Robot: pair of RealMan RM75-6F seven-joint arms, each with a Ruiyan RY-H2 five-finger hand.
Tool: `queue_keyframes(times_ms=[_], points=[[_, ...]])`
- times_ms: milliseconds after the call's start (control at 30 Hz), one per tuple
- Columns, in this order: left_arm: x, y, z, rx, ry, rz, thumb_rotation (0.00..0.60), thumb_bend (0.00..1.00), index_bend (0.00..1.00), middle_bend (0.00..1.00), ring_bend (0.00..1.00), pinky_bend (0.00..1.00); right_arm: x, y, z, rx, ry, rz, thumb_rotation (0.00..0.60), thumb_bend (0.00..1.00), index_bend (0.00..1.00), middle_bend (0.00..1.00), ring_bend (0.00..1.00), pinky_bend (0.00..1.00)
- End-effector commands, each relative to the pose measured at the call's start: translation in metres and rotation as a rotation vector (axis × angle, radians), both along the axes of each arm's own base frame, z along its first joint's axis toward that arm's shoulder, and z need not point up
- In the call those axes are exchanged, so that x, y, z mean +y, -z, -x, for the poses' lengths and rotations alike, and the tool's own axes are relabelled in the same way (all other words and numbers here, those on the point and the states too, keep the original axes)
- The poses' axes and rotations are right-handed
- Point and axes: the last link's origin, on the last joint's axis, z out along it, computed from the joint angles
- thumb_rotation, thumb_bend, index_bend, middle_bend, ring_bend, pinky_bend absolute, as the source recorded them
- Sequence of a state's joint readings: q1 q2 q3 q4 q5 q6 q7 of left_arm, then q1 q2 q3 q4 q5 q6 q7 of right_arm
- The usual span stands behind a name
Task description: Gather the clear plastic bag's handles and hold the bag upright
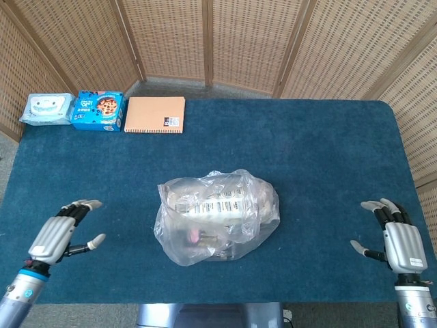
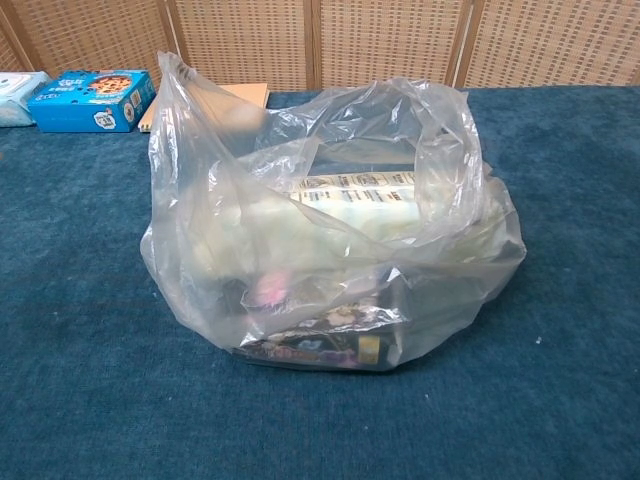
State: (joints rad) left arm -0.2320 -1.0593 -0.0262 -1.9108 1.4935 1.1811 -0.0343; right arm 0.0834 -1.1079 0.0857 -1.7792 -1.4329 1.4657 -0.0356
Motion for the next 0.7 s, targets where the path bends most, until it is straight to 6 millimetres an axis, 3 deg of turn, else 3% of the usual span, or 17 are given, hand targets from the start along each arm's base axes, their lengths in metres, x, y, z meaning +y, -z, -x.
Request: queue_keyframes(times_ms=[33,700], points=[[0.011,0.009,-0.016,-0.053,0.042,0.058,0.0,0.18,0.15,0.18,0.12,0.14,0.002,-0.001,0.002,-0.003,0.007,0.004,0.543,0.18,0.23,0.25,0.14,0.11],[0.051,0.065,-0.11,-0.305,0.185,0.347,0.0,0.18,0.15,0.18,0.12,0.16,0.018,-0.014,0.019,-0.022,0.039,0.048,0.546,0.18,0.23,0.25,0.14,0.11]])
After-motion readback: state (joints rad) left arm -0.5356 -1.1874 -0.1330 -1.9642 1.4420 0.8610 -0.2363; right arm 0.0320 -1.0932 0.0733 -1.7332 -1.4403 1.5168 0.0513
